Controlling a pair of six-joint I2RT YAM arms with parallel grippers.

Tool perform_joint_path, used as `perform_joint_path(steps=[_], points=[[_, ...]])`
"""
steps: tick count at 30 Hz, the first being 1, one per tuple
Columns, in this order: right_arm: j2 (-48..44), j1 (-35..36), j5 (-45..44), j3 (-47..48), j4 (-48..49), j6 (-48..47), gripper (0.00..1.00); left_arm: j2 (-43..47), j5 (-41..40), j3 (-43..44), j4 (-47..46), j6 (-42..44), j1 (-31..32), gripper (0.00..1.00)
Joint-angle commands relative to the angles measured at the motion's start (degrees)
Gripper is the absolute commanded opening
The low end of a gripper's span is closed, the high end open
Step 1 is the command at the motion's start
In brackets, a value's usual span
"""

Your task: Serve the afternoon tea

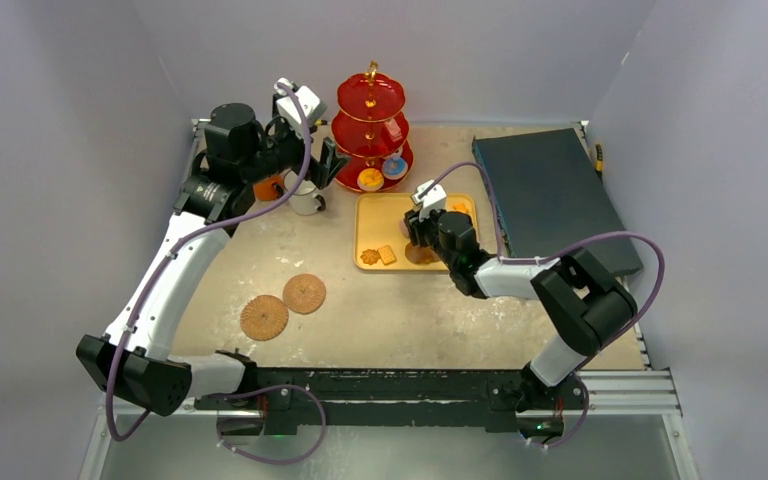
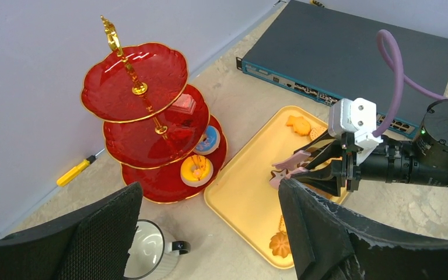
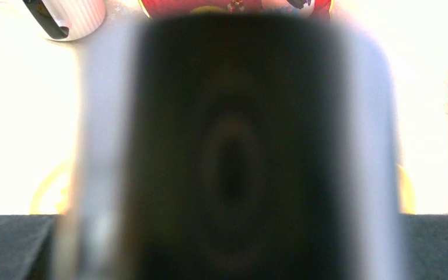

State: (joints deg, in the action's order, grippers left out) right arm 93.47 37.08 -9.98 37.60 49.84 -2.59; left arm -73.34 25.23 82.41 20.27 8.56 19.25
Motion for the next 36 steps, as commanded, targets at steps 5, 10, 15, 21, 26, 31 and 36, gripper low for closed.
perform_joint_path(steps=[5,10,15,21,26,31,36], points=[[-4.0,0.26,-0.5,5.86,0.86,-1.08,0.3,-0.21,-2.76,1.95,-1.91,-0.04,-0.66,0.85],[-5.34,0.22,0.21,8.36,1.17,-2.33,0.22,-0.06,-3.0,2.27,-2.23,0.06,-0.96,0.84],[-3.65,0.21,-0.19,14.59,1.15,-5.45,0.21,0.13,-3.17,2.23,-2.53,0.07,-1.14,0.84],[1.48,0.11,1.83,24.69,-0.4,-8.31,0.21,0.51,-3.69,2.14,-2.16,0.61,-1.25,0.84],[7.39,-0.23,2.94,32.68,-0.92,-9.42,0.2,0.9,-3.89,1.8,-2.01,1.22,-1.42,0.83],[12.16,-0.75,3.47,37.74,-1.23,-9.71,0.2,1.16,-4.05,1.83,-1.58,1.87,-1.52,0.83],[12.13,-1.04,4.44,39.14,-1.58,-9.84,0.19,1.27,-3.79,1.62,-1.33,2.33,-1.66,0.83]])
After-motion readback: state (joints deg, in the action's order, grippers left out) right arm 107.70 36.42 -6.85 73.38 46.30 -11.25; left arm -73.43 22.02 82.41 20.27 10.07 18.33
